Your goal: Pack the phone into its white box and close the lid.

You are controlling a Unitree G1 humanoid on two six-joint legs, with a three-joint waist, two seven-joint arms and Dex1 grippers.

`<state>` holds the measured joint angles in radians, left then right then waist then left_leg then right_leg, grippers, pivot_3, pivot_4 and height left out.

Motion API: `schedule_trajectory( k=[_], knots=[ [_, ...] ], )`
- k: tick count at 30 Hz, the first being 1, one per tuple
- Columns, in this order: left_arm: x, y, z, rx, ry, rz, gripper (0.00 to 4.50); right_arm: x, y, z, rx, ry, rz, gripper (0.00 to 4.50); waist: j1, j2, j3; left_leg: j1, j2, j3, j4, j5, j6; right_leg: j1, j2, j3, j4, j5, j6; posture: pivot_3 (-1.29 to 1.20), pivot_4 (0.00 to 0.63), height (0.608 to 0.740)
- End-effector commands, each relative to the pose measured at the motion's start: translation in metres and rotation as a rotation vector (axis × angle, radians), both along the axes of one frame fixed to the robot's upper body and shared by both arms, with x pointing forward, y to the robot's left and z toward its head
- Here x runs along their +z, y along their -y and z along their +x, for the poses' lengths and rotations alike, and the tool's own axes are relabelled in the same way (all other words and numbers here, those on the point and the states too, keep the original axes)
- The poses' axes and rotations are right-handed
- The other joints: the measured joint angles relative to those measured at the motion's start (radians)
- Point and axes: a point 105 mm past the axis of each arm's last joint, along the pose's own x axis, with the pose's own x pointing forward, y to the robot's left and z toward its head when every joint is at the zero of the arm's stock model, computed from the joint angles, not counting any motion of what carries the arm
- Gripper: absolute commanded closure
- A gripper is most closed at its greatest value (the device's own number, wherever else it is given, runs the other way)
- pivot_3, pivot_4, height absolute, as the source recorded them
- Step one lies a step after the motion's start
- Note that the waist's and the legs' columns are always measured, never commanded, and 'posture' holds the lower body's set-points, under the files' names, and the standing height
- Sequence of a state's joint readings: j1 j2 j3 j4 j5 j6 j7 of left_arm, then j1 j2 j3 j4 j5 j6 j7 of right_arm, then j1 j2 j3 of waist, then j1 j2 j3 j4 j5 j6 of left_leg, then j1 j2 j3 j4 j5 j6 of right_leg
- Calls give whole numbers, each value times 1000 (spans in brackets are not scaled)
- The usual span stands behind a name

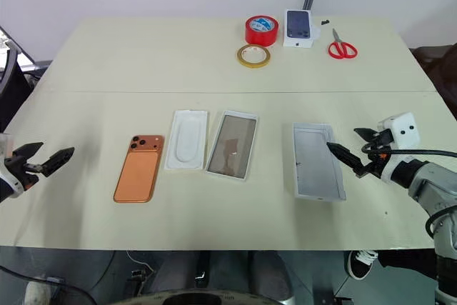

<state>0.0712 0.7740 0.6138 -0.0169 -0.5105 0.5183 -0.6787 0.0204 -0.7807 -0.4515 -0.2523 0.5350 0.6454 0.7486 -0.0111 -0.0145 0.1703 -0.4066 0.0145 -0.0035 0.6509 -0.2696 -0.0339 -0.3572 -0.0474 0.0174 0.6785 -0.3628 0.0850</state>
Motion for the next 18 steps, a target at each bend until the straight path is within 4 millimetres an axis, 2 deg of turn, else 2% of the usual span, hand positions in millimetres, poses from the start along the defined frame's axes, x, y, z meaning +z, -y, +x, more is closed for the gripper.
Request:
schedule_trajectory(
  k=[1, 6, 11, 15, 18],
  knots=[
    [17, -5, 2, 15, 59, 32, 10, 13, -8, 1, 25, 54, -2, 0, -2, 0, 0, 0, 0, 0, 0, 0, 0, 0, 0, 0, 0, 0, 0, 0, 150, 740],
    [17, -1, 1, 10, 65, 27, 10, 14, -18, 6, 54, 70, 0, 0, -8, 0, 0, 0, 0, 0, 0, 0, 0, 0, 0, 0, 0, 0, 0, 0, 150, 740],
    [22, 19, 6, -33, 91, -3, 10, 21, -28, 10, 102, 91, -19, 0, -3, 0, 0, 0, 0, 0, 0, 0, 0, -1, 0, 0, 1, 0, 0, 0, 150, 740],
    [22, 68, 18, -153, 93, -65, 10, 28, -52, 15, 207, 114, -76, 0, 0, 0, 0, 0, 0, 0, 1, 0, 0, 0, 0, 0, 1, 0, 0, 0, 150, 740],
    [24, 95, 32, -180, 105, -124, 10, 35, -68, 17, 263, 150, -94, 0, 0, 0, 0, 0, 0, 0, 2, 0, 0, 0, 0, 0, 1, 0, 0, 0, 150, 740]
  ],
)
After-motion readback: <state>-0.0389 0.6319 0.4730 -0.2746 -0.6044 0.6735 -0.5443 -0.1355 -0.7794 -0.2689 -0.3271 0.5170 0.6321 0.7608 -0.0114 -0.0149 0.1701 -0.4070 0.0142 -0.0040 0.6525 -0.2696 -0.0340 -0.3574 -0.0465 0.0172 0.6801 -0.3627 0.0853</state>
